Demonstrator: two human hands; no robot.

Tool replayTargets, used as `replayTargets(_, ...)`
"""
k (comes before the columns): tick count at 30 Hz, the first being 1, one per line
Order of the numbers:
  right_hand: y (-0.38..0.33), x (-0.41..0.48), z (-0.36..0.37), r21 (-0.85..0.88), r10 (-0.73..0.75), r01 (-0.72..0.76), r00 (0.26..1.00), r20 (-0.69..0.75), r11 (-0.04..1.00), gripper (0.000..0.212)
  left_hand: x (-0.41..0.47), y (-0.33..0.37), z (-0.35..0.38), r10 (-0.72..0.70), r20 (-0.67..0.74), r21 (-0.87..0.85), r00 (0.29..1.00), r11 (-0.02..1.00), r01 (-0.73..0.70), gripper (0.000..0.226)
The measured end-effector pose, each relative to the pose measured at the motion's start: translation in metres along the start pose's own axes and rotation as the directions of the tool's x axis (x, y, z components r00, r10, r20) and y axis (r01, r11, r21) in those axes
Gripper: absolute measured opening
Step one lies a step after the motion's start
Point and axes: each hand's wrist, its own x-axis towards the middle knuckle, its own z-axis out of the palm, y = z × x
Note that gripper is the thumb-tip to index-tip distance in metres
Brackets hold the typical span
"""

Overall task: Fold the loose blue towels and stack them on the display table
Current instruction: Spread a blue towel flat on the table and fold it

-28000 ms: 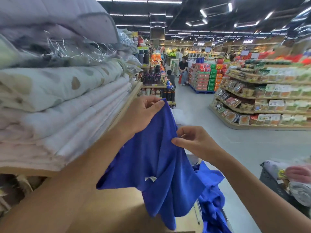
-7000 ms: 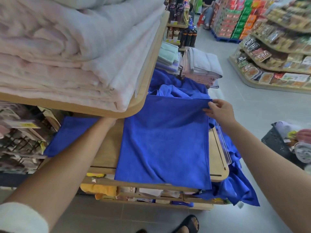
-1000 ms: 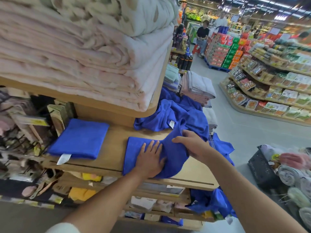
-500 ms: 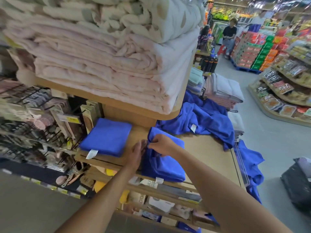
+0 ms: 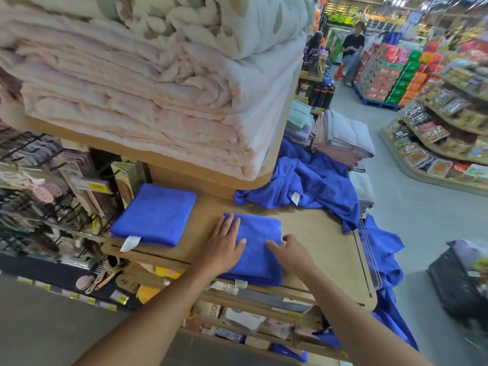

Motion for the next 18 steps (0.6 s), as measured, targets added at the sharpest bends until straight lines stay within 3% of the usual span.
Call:
replayTargets(3,-0.008,-0.001,0.006,0.353,0.059,-0.08,0.996,0.072,0.932,0.049,-0.003,-0.003,0.006,-0.01,-0.036,-0.042,0.999,0.999,0.009,0.067)
replayTargets(5,-0.015,-0.002,0.008,0.501,0.06,-0.11,0.992,0.114,0.859,0.041,-0.004,-0.005,0.005,-0.005,-0.048,-0.137,0.999,0.991,-0.001,0.065)
replayTargets(8,-0.022,-0.01,0.013,0.578,-0.012,-0.036,0.997,0.078,0.815,0.025,-0.008,-0.004,-0.001,-0.022,-0.097,-0.336,0.995,0.942,-0.012,0.066)
replayTargets(10,-0.027,-0.018,0.012,0.591,-0.115,0.088,0.993,0.009,0.802,0.023,-0.009,-0.002,-0.011,-0.131,-0.135,-0.547,0.982,0.836,0.036,0.07)
replayTargets(12,-0.037,-0.029,0.006,0.584,-0.246,0.223,0.968,-0.04,0.781,0.028,-0.008,-0.002,-0.029,-0.302,-0.079,-0.8,0.95,0.588,0.12,0.066)
replayTargets(14,-0.054,-0.04,-0.006,0.576,-0.362,0.315,0.932,-0.035,0.755,0.031,-0.009,-0.004,-0.045,-0.424,0.041,-0.956,0.905,0.248,0.159,0.042)
replayTargets(16,-0.075,-0.048,-0.018,0.601,-0.413,0.326,0.911,0.008,0.73,0.032,-0.015,-0.009,-0.06,-0.36,0.253,-0.967,0.898,-0.091,0.236,0.033)
replayTargets(17,-0.085,-0.05,-0.022,0.621,-0.422,0.312,0.906,0.035,0.719,0.031,-0.021,-0.014,-0.067,-0.277,0.352,-0.931,0.894,-0.2,0.305,0.038)
replayTargets(18,-0.095,-0.05,-0.024,0.646,-0.424,0.288,0.903,0.061,0.707,0.031,-0.027,-0.022,-0.075,-0.217,0.414,-0.899,0.884,-0.247,0.361,0.042)
